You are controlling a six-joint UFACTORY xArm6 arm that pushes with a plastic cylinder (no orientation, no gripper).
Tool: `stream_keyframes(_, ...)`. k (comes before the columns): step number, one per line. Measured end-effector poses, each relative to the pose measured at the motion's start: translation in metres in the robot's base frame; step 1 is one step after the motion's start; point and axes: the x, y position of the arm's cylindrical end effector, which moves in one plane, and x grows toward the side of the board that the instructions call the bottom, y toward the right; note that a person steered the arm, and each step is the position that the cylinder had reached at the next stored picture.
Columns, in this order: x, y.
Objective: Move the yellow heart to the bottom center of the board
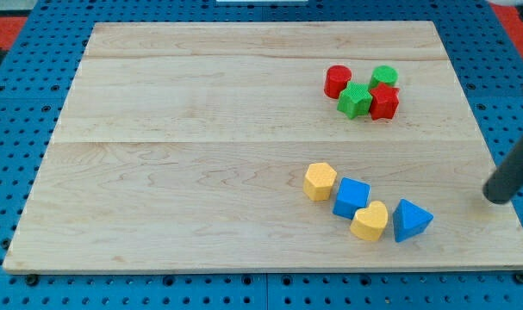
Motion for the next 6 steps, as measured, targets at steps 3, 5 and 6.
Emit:
stream_keyframes(3, 0.04, -0.16)
stream_keyframes(5, 0.031, -0.215)
stream_keyframes(6, 0.03, -0.204)
